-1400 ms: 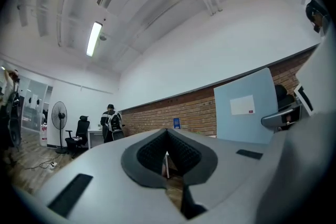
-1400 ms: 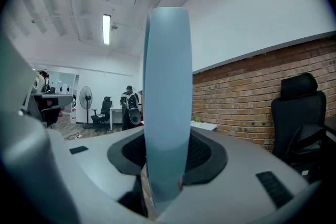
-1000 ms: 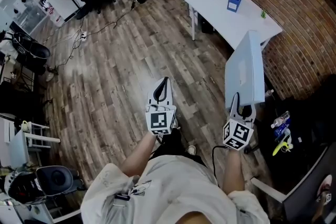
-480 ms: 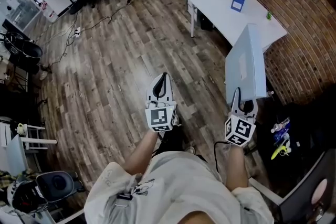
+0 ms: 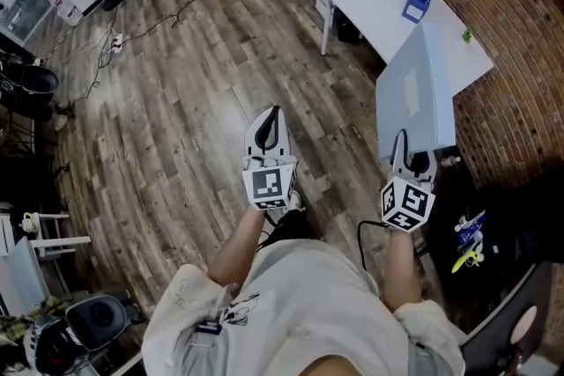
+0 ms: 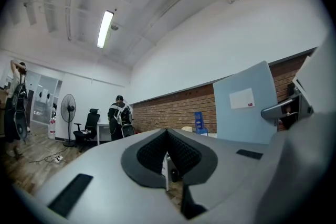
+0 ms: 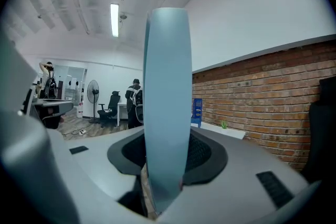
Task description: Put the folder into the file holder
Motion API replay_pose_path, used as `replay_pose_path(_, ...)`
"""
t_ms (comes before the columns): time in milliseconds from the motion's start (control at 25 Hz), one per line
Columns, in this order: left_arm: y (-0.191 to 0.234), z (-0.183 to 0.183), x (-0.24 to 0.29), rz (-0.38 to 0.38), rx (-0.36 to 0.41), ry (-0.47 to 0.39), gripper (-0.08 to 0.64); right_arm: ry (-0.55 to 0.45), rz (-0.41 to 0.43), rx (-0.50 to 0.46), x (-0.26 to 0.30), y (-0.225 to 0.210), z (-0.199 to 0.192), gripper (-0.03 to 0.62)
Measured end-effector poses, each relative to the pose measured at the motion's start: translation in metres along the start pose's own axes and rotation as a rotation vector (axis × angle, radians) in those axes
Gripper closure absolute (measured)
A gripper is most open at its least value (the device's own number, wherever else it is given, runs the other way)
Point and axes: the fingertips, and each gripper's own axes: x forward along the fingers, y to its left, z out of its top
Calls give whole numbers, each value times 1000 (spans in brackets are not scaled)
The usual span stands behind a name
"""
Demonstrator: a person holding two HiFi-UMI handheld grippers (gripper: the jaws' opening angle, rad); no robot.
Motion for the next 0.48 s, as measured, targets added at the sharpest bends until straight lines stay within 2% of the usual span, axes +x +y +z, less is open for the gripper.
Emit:
replay_pose_path(240, 47, -5, 28, 6, 4, 21, 548, 28, 34, 11, 47, 44, 3, 420)
replay_pose_path(480, 74, -12, 59, -18, -13, 32, 548, 25, 20, -1, 80, 68, 12, 420)
